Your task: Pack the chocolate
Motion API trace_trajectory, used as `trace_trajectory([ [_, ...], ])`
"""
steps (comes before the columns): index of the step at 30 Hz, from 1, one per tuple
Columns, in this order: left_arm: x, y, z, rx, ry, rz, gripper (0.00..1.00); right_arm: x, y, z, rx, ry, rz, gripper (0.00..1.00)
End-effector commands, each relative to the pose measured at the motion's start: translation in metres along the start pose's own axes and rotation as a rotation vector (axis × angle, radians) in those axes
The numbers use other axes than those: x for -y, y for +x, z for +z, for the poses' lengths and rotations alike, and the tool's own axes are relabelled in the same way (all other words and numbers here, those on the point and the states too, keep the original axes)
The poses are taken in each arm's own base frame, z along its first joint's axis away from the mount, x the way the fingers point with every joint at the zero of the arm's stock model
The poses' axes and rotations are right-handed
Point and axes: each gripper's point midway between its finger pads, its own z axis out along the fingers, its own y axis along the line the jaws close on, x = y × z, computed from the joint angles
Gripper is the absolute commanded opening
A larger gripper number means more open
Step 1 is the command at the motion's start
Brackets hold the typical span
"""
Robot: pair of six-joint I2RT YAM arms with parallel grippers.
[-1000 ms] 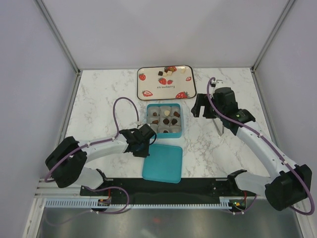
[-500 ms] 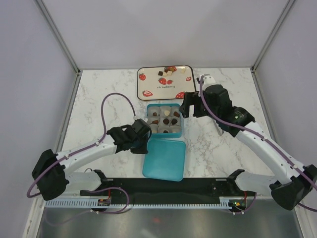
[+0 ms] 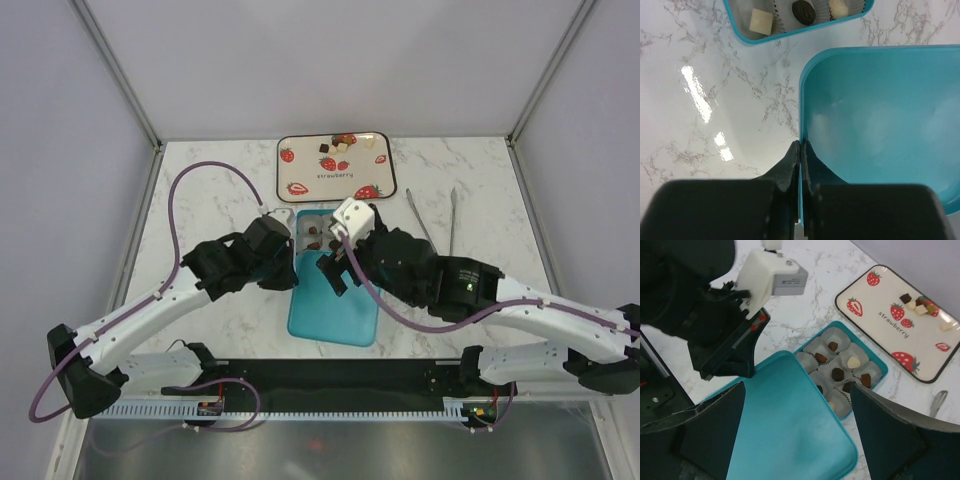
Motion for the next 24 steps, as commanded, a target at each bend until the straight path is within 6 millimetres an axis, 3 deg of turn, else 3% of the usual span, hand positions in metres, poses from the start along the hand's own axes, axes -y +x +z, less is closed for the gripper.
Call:
trace_trajectory([
  [1,-0.001,-0.02,-0.012,0.038,-0.018,0.024,0.02,-0.001,-0.008,-0.011,0.034,0.143,-0.217,0.94],
  [3,0.0,-0.025,-0.012,0.037,-0.011,0.026,0.02,-0.032,0.005,-0.013,0.015,0.112,-0.324,0.93],
  [4,0.0,-0.031,-0.013,0.043,-0.011,0.015,0.02,-0.029,0.006,-0.016,0.009,0.175,-0.392,0.93],
  [6,-0.002,-0.036,-0.013,0.043,-0.009,0.006,0.02,-0.051,0.017,-0.021,-0.002,0.183,-0.512,0.93],
  [7,-0.001,-0.04,-0.014,0.047,-0.004,0.002,0.02,-0.049,0.017,-0.025,-0.009,0.238,-0.578,0.93],
  [12,-0.006,-0.049,-0.016,0.05,0.006,-0.019,0.02,-0.078,0.033,-0.032,-0.024,0.282,-0.781,0.94],
  [18,-0.011,-0.054,-0.018,0.055,0.009,-0.034,0.02,-0.098,0.043,-0.042,-0.019,0.338,-0.922,0.94],
  [24,-0.01,-0.056,-0.018,0.054,0.009,-0.04,0.02,-0.096,0.059,-0.042,-0.055,0.428,-1.057,0.96],
])
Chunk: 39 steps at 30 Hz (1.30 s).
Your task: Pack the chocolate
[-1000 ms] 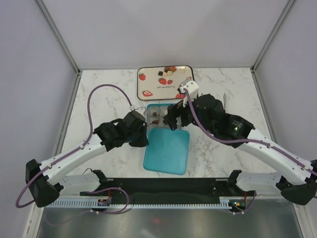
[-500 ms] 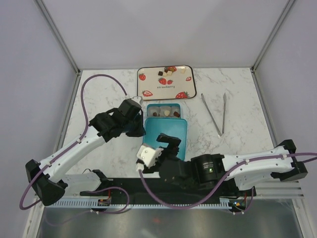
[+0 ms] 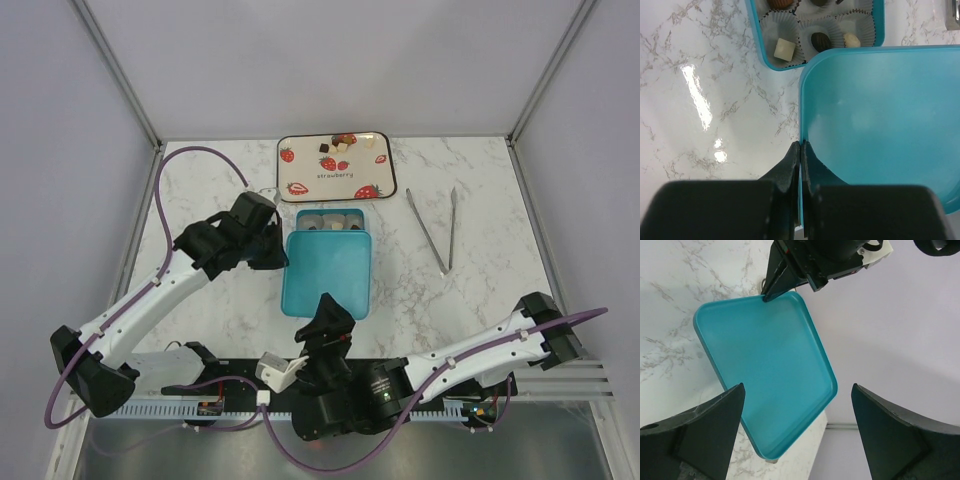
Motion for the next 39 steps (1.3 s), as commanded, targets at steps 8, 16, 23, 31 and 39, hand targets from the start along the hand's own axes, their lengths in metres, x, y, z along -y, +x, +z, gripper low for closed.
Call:
trace_trajectory([
  [8,0.017,-0.013,-0.014,0.02,0.077,0.026,0.02,-0.015,0.033,-0.002,-0.094,0.035,-0.175,0.95],
  [16,0.024,-0.021,-0.02,0.02,0.098,0.014,0.02,-0.025,0.055,0.001,-0.137,0.147,-0.299,0.97],
  [23,0.036,-0.009,-0.022,-0.044,0.178,0.012,0.02,-0.016,0.081,0.02,-0.234,0.203,-0.353,0.96],
  [31,0.041,0.006,-0.022,-0.101,0.226,0.017,0.02,-0.01,0.089,0.041,-0.333,0.227,-0.453,0.89],
  [39,0.031,0.017,-0.016,-0.122,0.2,0.017,0.02,-0.002,0.075,0.048,-0.357,0.231,-0.476,0.37],
])
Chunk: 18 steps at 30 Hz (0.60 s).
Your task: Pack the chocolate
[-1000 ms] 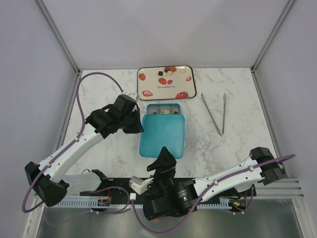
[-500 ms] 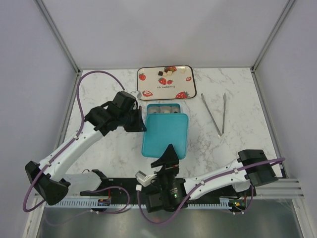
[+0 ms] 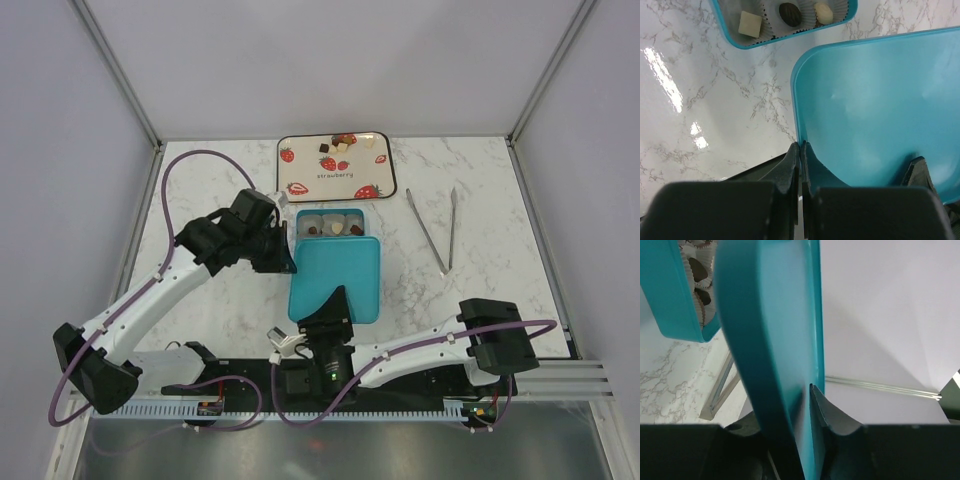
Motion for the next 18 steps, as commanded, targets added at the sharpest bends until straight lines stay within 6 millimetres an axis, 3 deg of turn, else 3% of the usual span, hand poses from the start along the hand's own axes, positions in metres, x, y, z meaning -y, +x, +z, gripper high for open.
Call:
trace_trajectory([
  [1,0.011,0.002,-0.011,0.004,0.07,0.037,0.02,0.028,-0.006,0.0,-0.031,0.086,-0.008,0.31],
  [5,0.015,-0.004,-0.015,0.023,0.077,0.044,0.03,0.031,-0.011,0.003,-0.039,0.082,-0.012,0.15],
  [10,0.022,-0.029,-0.03,0.11,0.077,0.034,0.3,0.034,-0.022,0.015,-0.04,0.0,0.069,0.0],
  [13,0.023,-0.057,-0.047,0.195,0.08,0.021,0.36,0.042,-0.026,0.026,-0.046,-0.04,0.143,0.0],
  [14,0.021,-0.074,-0.059,0.244,0.081,0.005,0.43,0.046,-0.026,0.029,-0.047,-0.048,0.167,0.0],
  [16,0.016,-0.094,-0.071,0.296,0.081,0.002,0.49,0.059,-0.035,0.031,-0.018,-0.093,0.262,0.0],
  [17,0.003,-0.112,-0.082,0.349,0.052,-0.03,0.53,0.064,-0.037,0.035,-0.009,-0.119,0.306,0.0],
  [18,0.003,-0.128,-0.099,0.415,0.051,-0.029,0.55,0.08,-0.041,0.035,0.016,-0.144,0.394,0.0],
])
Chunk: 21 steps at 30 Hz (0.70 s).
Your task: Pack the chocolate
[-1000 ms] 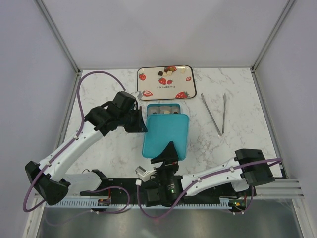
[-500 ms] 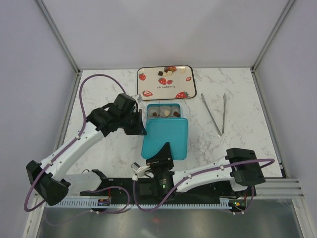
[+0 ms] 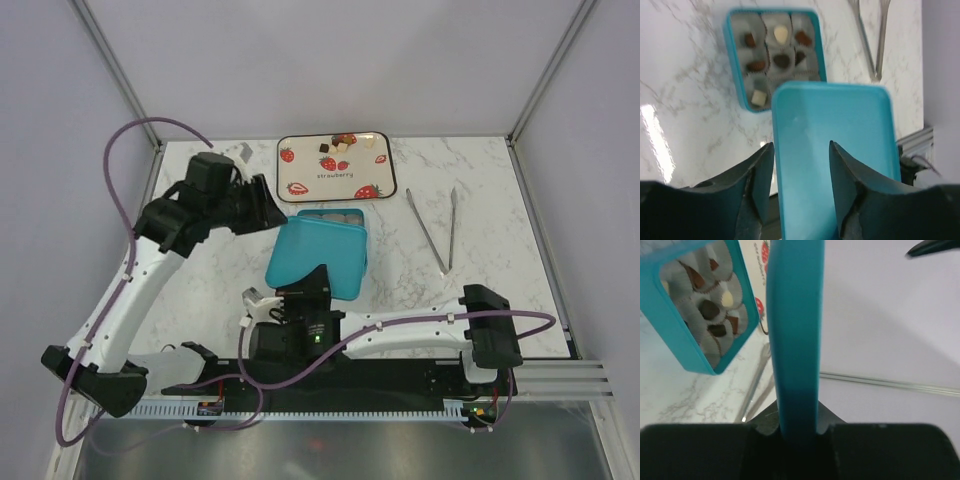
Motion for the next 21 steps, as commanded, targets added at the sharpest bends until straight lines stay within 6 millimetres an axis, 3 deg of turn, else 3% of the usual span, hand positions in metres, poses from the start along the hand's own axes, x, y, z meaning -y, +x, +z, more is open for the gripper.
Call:
trace_trajectory([
  [1,0.0,-0.066,-0.035,0.198,0.017,0.012,0.57,0.034,-0.029,-0.002,0.113,-0.154,0.261,0.0],
  [2,-0.005,-0.089,-0.048,0.267,0.001,-0.007,0.6,0.041,-0.03,0.004,0.117,-0.19,0.344,0.0],
  [3,-0.008,-0.098,-0.054,0.298,-0.01,-0.01,0.62,0.061,-0.034,0.004,0.148,-0.223,0.443,0.0],
  [5,-0.014,-0.121,-0.072,0.377,-0.027,-0.037,0.65,0.069,-0.04,0.018,0.185,-0.378,0.624,0.0],
  [6,-0.016,-0.127,-0.076,0.401,-0.03,-0.05,0.66,0.091,-0.042,0.017,0.229,-0.433,0.739,0.0],
  [7,-0.019,-0.135,-0.081,0.433,-0.027,-0.061,0.66,0.106,-0.026,0.041,0.2,-0.454,0.84,0.0],
  [8,-0.021,-0.136,-0.081,0.436,-0.016,-0.068,0.68,0.108,-0.035,0.038,0.271,-0.597,0.917,0.0],
  [9,-0.021,-0.137,-0.079,0.428,-0.001,-0.078,0.68,0.13,-0.029,0.04,0.294,-0.64,1.069,0.0],
  [10,-0.018,-0.137,-0.078,0.417,0.029,-0.078,0.68,0.147,0.002,0.073,0.244,-0.622,1.185,0.0],
  [11,-0.019,-0.133,-0.071,0.395,0.04,-0.079,0.68,0.151,-0.004,0.067,0.318,-0.77,1.253,0.0],
  [13,-0.012,-0.125,-0.063,0.352,0.106,-0.054,0.68,0.166,0.006,0.075,0.372,-0.88,1.42,0.0],
  [14,-0.012,-0.122,-0.054,0.337,0.135,-0.045,0.68,0.177,0.034,0.099,0.352,-0.862,1.519,0.0],
  [16,0.002,-0.109,-0.049,0.294,0.238,-0.021,0.69,0.179,0.029,0.097,0.451,-1.057,1.643,0.0],
  [17,0.003,-0.105,-0.039,0.29,0.281,-0.012,0.69,0.183,0.045,0.111,0.45,-1.053,1.709,0.0],
  [19,0.017,-0.092,-0.04,0.264,0.396,0.002,0.7,0.177,0.051,0.122,0.477,-1.127,1.795,0.0],
  [21,0.012,-0.082,-0.028,0.244,0.415,-0.005,0.71,0.171,0.053,0.13,0.522,-1.158,1.822,0.0],
])
